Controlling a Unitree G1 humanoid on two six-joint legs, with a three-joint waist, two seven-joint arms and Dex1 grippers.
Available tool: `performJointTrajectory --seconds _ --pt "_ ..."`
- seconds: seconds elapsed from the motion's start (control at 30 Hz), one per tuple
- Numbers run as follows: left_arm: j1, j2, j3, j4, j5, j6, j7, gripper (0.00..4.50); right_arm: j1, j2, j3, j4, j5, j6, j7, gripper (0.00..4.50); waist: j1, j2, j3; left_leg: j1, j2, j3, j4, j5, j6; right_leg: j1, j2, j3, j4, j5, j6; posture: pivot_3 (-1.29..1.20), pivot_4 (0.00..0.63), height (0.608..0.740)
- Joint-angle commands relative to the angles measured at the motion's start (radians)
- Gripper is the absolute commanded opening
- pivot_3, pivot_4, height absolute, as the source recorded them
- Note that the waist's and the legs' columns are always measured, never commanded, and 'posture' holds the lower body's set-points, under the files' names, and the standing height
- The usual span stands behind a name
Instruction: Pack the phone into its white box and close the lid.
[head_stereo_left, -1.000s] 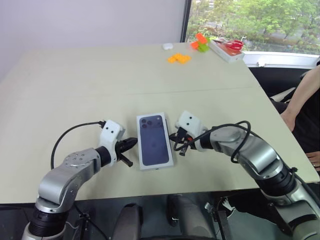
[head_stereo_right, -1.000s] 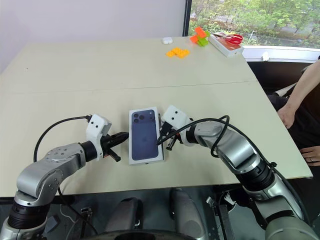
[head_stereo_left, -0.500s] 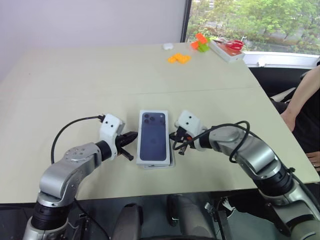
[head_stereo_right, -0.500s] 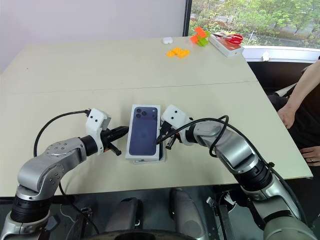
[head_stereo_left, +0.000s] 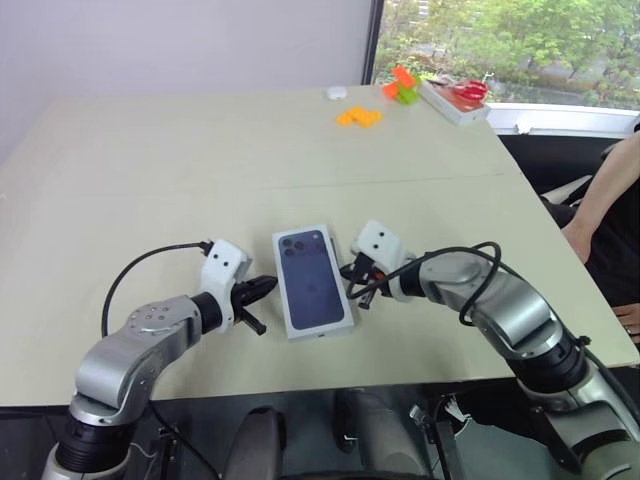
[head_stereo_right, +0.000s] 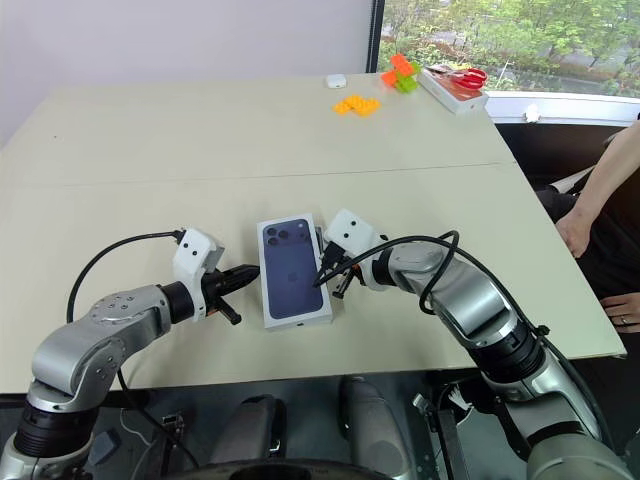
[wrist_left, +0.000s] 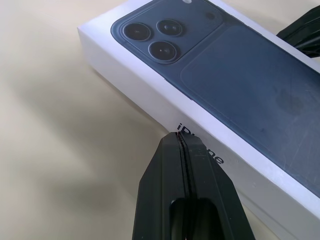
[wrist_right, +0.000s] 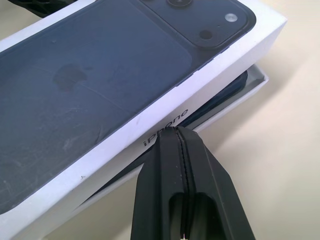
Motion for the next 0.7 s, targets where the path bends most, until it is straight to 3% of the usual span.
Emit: performJointTrajectory --seconds 0.03,0.7 --pt "-0.004 -0.009 -0.021 -0.035 -0.010 -0.020 -0.015 0.03 0.000 0.010 -0.019 -0.048 0.011 -0.002 0.014 0.00 0.000 0.000 0.000 0.000 0.000 0.000 0.000 0.000 0.000 0.000 0.000 0.000 0.000 0.000 0.000 0.00 0.150 0.732" --pt "-0.031 -0.024 -0.038 0.015 0.033 -0.053 -0.012 0.03 0.014 0.010 -0.014 -0.063 0.005 0.003 0.016 0.00 0.000 0.000 0.000 0.000 0.000 0.000 0.000 0.000 0.000 0.000 0.000 0.000 0.000 0.000 0.000 0.00 0.150 0.732"
